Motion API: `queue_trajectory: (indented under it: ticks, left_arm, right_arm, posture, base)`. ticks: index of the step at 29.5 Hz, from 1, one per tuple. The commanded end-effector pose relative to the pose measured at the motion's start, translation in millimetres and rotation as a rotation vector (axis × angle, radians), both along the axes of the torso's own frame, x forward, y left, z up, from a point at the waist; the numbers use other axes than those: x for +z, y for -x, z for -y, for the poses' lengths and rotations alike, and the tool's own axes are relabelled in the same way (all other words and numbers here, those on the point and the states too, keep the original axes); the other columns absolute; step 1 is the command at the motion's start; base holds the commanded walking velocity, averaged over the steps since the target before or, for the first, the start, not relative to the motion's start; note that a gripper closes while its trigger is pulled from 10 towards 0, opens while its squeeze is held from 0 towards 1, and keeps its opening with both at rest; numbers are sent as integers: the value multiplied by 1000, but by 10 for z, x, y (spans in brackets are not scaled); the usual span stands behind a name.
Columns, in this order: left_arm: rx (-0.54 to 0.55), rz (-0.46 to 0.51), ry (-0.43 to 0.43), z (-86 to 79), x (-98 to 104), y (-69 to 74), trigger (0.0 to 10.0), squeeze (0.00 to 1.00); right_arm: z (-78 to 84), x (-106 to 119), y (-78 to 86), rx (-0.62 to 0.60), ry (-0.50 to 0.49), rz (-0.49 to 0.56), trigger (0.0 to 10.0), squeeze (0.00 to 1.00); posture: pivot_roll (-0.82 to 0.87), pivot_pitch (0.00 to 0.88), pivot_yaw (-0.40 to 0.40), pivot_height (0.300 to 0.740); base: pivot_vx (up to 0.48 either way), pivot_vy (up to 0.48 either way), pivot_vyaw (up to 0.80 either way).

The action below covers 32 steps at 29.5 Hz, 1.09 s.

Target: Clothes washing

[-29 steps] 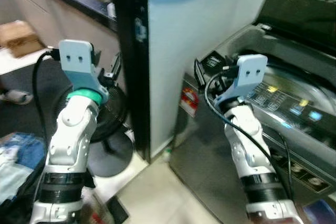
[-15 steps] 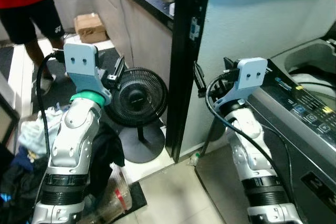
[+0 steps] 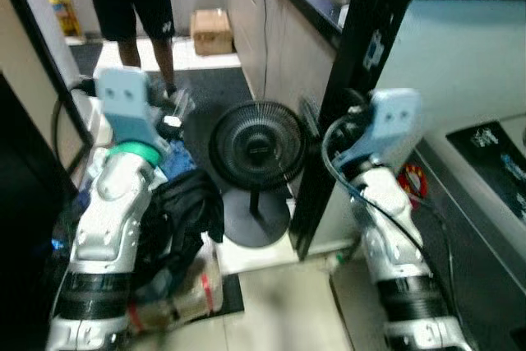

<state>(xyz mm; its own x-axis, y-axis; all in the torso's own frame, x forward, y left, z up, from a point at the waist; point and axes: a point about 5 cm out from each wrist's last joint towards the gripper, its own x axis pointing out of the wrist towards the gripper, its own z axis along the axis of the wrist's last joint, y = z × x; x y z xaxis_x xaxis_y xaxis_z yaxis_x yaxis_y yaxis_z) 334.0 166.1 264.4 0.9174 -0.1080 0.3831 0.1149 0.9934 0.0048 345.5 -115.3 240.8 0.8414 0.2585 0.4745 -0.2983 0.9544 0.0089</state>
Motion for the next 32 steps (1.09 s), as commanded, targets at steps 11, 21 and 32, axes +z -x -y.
queue_trajectory:
  ticks: [11, 21, 32]
  left_arm:
    - [-1, -10, -19, 14, -18, -4, 10000, 0]
    - [4, -21, -24, -1, -54, 4, 10000, 0]
    - [50, -210, -66, -122, -669, 23, 10000, 0]
  right_arm:
    - [-14, -15, 20, 30, -3, -4, 10000, 0]
    - [-21, -80, 19, 40, -25, -32, 10000, 0]
    - [53, -266, 43, -3, -23, -88, 10000, 0]
  posture:
    - [90, 15, 8, 740]
    - [92, 17, 7, 740]
    - [85, 26, 17, 740]
  base:
    - [0, 0, 794]
    - [0, 0, 794]
    - [0, 0, 794]
